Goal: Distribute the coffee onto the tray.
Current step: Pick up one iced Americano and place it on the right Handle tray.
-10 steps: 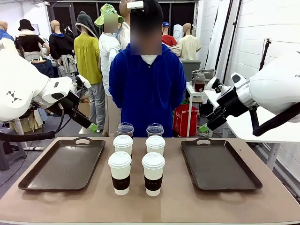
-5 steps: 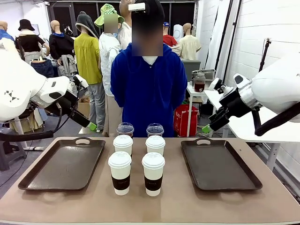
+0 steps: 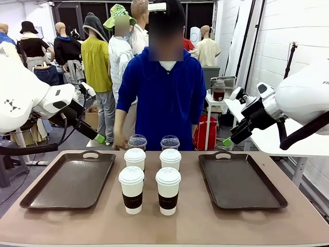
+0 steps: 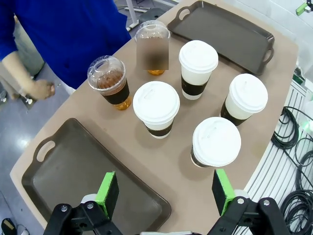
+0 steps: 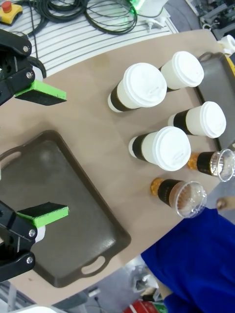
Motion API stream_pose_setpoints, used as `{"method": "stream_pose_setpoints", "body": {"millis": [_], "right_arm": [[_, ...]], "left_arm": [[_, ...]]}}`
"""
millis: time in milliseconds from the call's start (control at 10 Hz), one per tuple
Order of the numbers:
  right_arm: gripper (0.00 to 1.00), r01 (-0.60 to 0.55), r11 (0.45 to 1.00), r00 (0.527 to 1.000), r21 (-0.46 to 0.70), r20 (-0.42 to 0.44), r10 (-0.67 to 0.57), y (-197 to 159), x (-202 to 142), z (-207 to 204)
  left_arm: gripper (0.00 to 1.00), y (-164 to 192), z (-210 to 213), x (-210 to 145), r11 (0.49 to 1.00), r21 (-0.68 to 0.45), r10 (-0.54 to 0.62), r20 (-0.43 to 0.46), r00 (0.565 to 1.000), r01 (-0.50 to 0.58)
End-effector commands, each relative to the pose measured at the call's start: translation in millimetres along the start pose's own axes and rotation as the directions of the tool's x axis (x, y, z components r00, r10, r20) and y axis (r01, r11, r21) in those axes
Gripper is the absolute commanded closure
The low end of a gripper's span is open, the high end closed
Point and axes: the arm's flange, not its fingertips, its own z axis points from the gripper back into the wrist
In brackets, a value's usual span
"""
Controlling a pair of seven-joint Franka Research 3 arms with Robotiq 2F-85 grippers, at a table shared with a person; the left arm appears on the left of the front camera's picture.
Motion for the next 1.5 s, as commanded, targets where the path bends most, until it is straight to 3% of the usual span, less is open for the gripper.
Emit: {"method": "stream_pose_setpoints", "body": {"millis": [0, 900, 1400], "right_arm": [[0.0, 0.0, 1.0, 1.0, 0.002, 0.002, 0.0, 0.2, 0.1, 0.4], [0.0, 0.001, 0.999, 0.998, -0.035, 0.059, 0.001, 1.2, 0.9, 5.9], [0.0, -0.002, 1.0, 1.0, -0.029, 0.024, 0.003, 0.1, 3.4, 10.3]], "left_arm": [[0.0, -0.9, 0.4, 0.6, 1.0, -0.001, -0.002, 0.002, 1.0, 0.002], [0.0, -0.9, 0.4, 0.6, 1.0, -0.001, -0.002, 0.002, 1.0, 0.002], [0.0, -0.9, 0.4, 0.6, 1.0, -0.001, -0.002, 0.002, 1.0, 0.002]]}}
